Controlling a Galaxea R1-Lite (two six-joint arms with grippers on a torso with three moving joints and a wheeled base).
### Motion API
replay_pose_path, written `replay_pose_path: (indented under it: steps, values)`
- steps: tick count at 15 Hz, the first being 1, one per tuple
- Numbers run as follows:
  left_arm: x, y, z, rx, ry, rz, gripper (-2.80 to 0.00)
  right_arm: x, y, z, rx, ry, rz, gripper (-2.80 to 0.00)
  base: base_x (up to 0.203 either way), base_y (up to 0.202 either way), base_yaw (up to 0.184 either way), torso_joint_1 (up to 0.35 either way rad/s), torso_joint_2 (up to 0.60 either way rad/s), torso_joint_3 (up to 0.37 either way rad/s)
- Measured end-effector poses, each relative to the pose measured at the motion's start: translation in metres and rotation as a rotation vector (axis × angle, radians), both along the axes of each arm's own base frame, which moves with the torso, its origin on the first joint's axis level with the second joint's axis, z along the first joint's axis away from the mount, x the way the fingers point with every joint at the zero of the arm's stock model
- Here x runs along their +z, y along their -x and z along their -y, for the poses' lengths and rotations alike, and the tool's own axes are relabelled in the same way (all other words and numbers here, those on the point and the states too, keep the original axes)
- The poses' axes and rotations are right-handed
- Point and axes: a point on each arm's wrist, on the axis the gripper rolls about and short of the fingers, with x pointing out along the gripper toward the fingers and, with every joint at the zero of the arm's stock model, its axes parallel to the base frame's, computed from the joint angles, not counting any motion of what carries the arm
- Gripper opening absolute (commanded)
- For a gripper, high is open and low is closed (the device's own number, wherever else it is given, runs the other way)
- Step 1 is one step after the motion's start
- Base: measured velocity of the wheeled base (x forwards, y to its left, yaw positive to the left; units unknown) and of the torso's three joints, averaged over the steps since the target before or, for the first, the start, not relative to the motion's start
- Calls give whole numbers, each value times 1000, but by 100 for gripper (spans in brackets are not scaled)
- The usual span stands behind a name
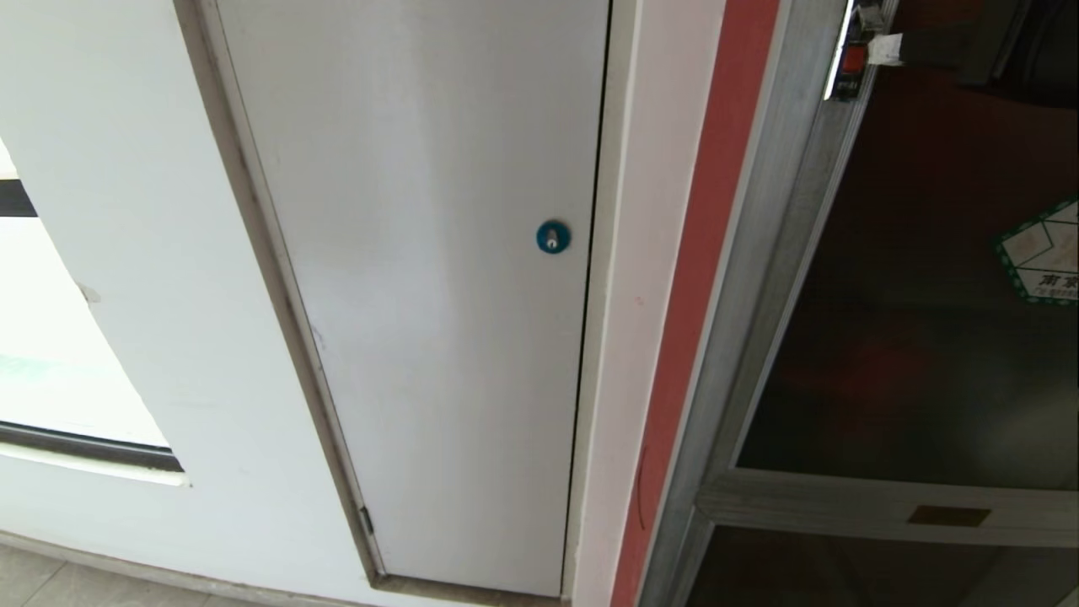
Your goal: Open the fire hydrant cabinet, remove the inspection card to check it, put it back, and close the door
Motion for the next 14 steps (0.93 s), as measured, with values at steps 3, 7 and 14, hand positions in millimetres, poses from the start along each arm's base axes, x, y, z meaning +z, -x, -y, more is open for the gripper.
replay_pose_path:
  steps: [3,7,14]
  values:
    - [0,0,0,0,0,0,-280,-1,11,1,12,0,0,-280,0,0,0,0,0,0]
    - [0,0,0,0,0,0,-280,-1,28,1,22,-1,8,-280,0,0,0,0,0,0]
    - [0,0,0,0,0,0,-280,21,44,0,39,-13,97,-280,0,0,0,0,0,0]
